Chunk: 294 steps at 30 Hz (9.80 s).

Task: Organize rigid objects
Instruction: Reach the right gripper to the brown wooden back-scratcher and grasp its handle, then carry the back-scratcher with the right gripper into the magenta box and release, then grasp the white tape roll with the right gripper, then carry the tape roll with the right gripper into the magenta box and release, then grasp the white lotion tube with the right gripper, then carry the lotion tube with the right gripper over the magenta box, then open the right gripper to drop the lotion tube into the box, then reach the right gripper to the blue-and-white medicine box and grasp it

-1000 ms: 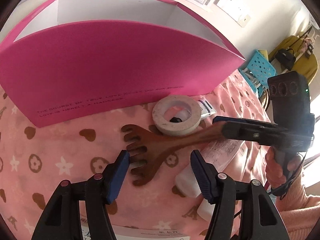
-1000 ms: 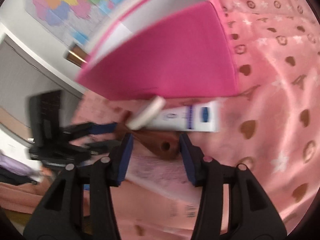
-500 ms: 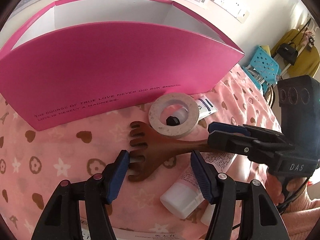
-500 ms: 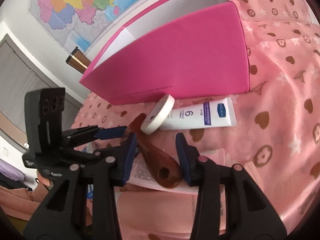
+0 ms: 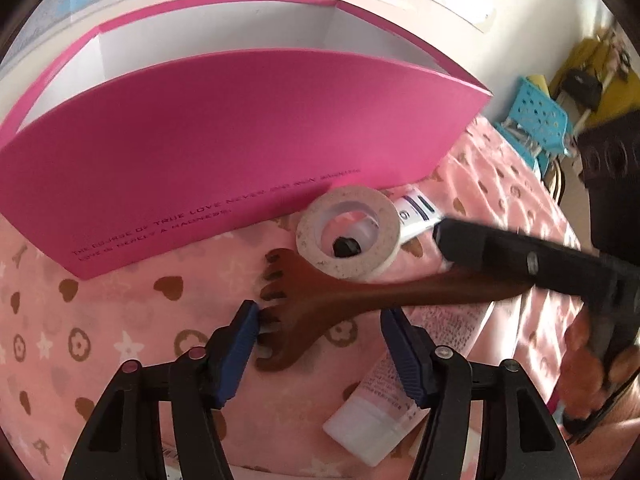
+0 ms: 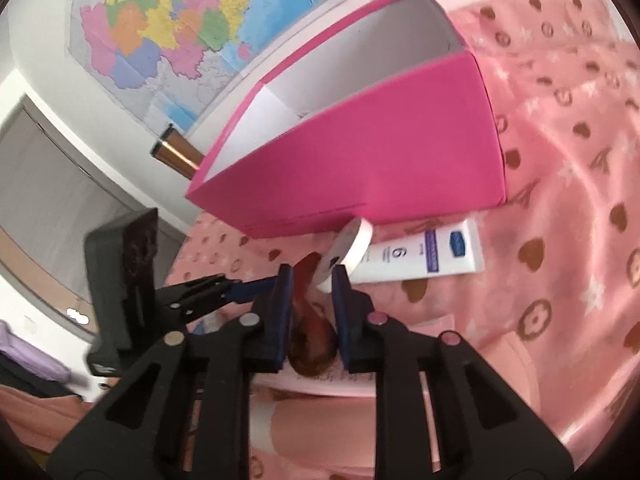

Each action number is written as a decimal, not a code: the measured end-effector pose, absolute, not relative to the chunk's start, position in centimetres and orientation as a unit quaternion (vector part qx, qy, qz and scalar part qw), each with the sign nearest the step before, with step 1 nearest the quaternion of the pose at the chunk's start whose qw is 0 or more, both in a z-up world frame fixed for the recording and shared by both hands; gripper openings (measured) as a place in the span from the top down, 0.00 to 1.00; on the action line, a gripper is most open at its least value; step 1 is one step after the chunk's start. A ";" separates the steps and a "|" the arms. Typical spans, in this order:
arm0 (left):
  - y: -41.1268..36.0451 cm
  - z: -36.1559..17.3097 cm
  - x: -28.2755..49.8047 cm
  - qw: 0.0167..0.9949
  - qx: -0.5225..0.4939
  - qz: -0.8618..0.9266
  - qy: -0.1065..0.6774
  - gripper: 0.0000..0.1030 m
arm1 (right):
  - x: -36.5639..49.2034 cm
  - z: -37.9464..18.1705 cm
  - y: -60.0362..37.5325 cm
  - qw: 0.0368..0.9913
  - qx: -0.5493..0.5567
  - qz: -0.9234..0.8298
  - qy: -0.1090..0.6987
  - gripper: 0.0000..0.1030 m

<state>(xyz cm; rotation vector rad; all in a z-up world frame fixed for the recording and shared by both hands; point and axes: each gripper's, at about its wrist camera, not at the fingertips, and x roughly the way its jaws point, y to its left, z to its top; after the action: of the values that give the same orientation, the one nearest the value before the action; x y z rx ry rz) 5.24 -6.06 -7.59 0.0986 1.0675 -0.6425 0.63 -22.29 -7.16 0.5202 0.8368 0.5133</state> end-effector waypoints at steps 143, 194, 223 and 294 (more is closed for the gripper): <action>-11.2 -0.2 16.1 0.795 0.024 -0.359 0.489 0.62 | 13.5 0.2 -23.5 0.899 0.119 0.162 0.389 0.83; -8.0 -5.9 5.1 0.788 0.031 -0.345 0.509 0.59 | 3.4 -8.7 -27.2 0.865 0.163 0.140 0.453 0.62; -9.4 -5.4 4.6 0.804 0.044 -0.324 0.496 0.62 | 1.7 -7.8 -25.6 0.878 0.170 0.161 0.417 0.57; 6.3 -2.9 1.0 0.846 -0.020 -0.271 0.459 0.51 | -4.7 -5.2 -12.8 0.794 0.087 0.388 0.460 0.57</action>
<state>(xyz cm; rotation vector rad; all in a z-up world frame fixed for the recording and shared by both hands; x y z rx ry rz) 0.99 6.29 -2.89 -0.0431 0.9689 -0.5708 -4.68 -12.78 -5.22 0.1871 0.9899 0.8342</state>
